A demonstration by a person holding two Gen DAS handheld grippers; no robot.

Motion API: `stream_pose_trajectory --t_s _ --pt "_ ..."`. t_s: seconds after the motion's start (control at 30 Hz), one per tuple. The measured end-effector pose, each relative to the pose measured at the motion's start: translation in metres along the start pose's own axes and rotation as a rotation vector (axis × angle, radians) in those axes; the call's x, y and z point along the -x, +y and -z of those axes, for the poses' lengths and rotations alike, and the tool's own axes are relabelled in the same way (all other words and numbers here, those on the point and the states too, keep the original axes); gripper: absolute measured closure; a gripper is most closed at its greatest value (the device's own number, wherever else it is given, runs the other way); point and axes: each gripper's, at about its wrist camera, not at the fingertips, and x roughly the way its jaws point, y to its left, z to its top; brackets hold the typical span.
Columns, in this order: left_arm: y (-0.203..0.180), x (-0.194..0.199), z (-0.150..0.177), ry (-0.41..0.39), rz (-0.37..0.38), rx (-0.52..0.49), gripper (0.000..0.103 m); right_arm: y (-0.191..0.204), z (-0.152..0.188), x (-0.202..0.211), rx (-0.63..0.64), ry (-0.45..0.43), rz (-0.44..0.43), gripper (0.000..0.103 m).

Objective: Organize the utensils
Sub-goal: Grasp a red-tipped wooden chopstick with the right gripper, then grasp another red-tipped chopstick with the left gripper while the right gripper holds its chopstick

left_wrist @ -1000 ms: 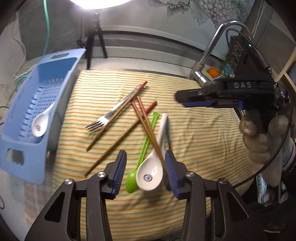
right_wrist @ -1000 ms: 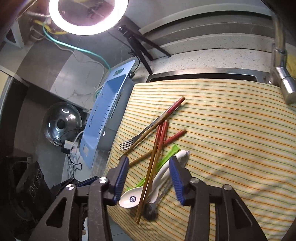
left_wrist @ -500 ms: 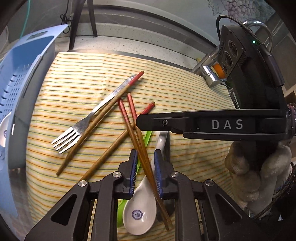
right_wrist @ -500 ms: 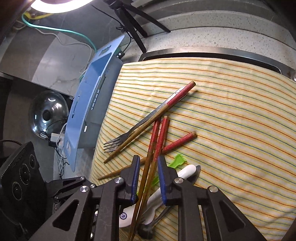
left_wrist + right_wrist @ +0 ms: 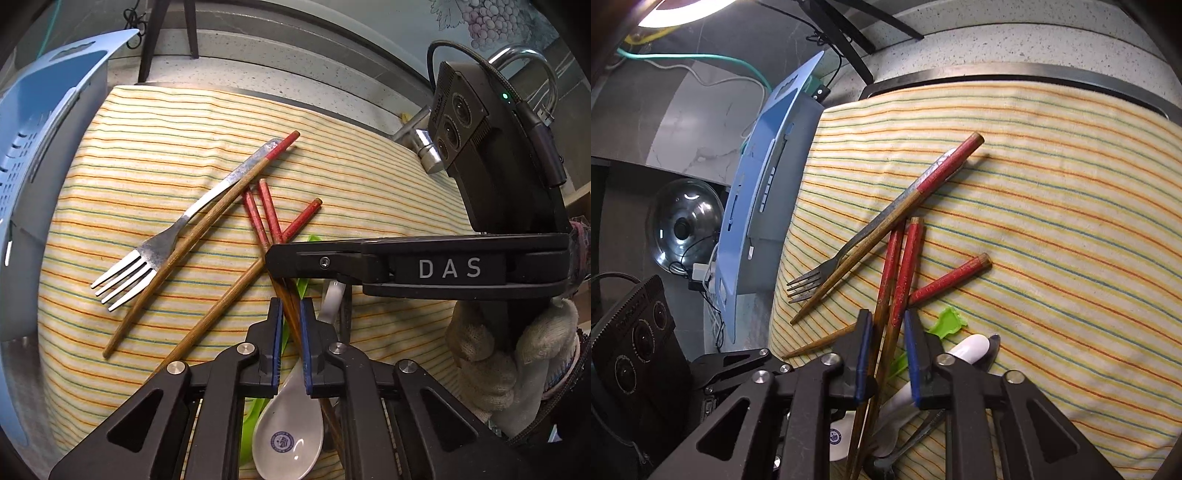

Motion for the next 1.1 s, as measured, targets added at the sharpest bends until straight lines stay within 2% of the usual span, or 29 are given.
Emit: stream_pose_trajectory --t_s 0.23,0.4,0.53,0.73,1.1 --pt "0.006 0.006 0.005 -0.019 0.0 0.007 0.096 -0.006 0.001 0.003 -0.036 -0.004 -0.033 0.097" --pt "0.007 0.007 0.005 -0.014 -0.003 0.016 0.096 -0.007 0.001 0.004 -0.035 -0.012 -0.026 0.097" --pt "0.013 0.003 0.001 -0.003 0.026 0.051 0.096 -0.007 0.001 0.0 -0.045 0.0 -0.026 0.093" --pt "0.005 0.009 0.008 -0.021 0.008 0.005 0.096 -0.009 0.008 0.004 -0.065 -0.01 -0.039 0.096" --pt "-0.008 0.024 0.023 -0.05 0.013 -0.026 0.098 -0.018 0.02 0.041 -0.102 -0.09 -0.052 0.096"
